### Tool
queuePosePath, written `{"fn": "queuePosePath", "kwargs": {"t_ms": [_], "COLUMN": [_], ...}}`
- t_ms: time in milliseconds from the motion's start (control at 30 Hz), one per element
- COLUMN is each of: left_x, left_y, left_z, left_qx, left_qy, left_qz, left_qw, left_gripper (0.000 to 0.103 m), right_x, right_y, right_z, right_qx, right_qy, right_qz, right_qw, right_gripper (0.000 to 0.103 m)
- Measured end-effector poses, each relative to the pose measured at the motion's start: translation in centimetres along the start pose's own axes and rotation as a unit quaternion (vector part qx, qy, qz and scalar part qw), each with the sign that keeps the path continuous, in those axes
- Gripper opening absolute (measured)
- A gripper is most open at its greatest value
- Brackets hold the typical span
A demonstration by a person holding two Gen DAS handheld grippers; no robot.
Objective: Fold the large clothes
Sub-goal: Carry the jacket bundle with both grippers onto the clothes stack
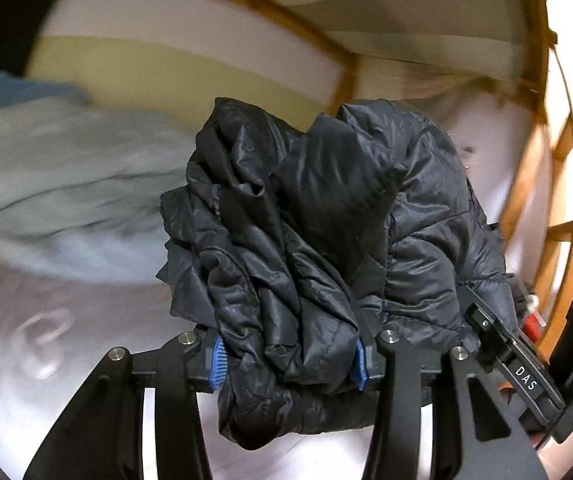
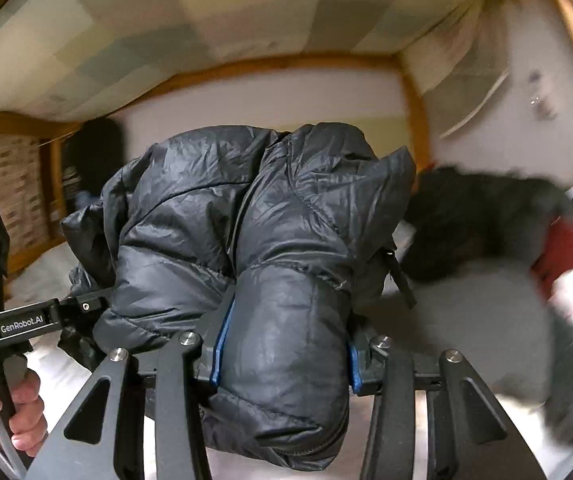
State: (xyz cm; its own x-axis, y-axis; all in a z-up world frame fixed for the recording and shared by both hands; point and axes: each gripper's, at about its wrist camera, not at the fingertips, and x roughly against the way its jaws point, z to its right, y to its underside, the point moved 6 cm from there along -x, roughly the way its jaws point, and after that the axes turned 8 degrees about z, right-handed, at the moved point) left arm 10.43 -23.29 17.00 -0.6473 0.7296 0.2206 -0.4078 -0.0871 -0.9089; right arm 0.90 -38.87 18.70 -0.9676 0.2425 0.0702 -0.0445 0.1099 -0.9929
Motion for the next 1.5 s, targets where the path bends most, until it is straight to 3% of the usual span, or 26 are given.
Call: {"fn": "queuePosePath", "kwargs": {"t_ms": [67,200,367,500,600,700,800,867,933,1033,1100,1400,1500], "left_x": [-3.7,-8.4,-15.4,-20.7,-22.7,-23.5,-22.9,-21.9,-20.5,-18.3,-16.7,-8.3,-6.8], "left_y": [-0.7,-1.2,1.6,5.8,7.8,8.6,8.1,7.5,6.8,6.1,5.4,1.5,1.0], "left_z": [2.9,8.8,12.0,11.3,10.4,9.8,8.9,8.4,8.1,8.0,7.7,5.3,3.9], "left_qx": [-0.005,-0.024,-0.039,-0.020,-0.013,-0.026,-0.038,-0.059,-0.090,-0.110,-0.115,-0.109,-0.123], "left_qy": [0.037,0.081,0.084,0.062,0.041,0.033,0.024,0.007,-0.014,-0.015,-0.018,-0.035,-0.072], "left_qz": [-0.004,0.015,-0.023,-0.060,-0.060,-0.071,-0.044,-0.014,0.018,0.041,0.061,0.121,0.128], "left_qw": [0.9993,0.9963,0.9955,0.9961,0.9972,0.9965,0.9980,0.9981,0.9957,0.9930,0.9913,0.9860,0.9815], "left_gripper": [0.047,0.051,0.052,0.053,0.065,0.076,0.090,0.102,0.103,0.103,0.103,0.103,0.103], "right_x": [-0.2,0.5,-2.2,-3.8,-6.1,-7.0,-6.8,-5.6,-4.1,-1.9,-0.8,0.2,0.1], "right_y": [-1.7,-3.3,-1.0,2.6,4.9,5.8,6.2,5.8,5.0,3.3,2.1,0.9,1.3], "right_z": [3.4,11.2,17.3,22.4,23.3,23.4,23.3,23.7,24.7,24.8,23.6,16.3,13.0], "right_qx": [0.000,-0.065,-0.095,-0.141,-0.113,-0.057,-0.066,-0.094,-0.125,-0.141,-0.121,-0.037,-0.039], "right_qy": [0.036,0.097,0.169,0.195,0.208,0.229,0.232,0.245,0.260,0.281,0.269,0.191,0.159], "right_qz": [0.010,0.033,0.000,-0.038,-0.073,-0.075,-0.076,-0.070,-0.039,0.013,0.034,0.029,0.026], "right_qw": [0.999,0.993,0.981,0.970,0.969,0.969,0.967,0.962,0.957,0.949,0.955,0.980,0.986], "right_gripper": [0.046,0.047,0.047,0.049,0.053,0.058,0.068,0.087,0.102,0.103,0.103,0.103,0.103]}}
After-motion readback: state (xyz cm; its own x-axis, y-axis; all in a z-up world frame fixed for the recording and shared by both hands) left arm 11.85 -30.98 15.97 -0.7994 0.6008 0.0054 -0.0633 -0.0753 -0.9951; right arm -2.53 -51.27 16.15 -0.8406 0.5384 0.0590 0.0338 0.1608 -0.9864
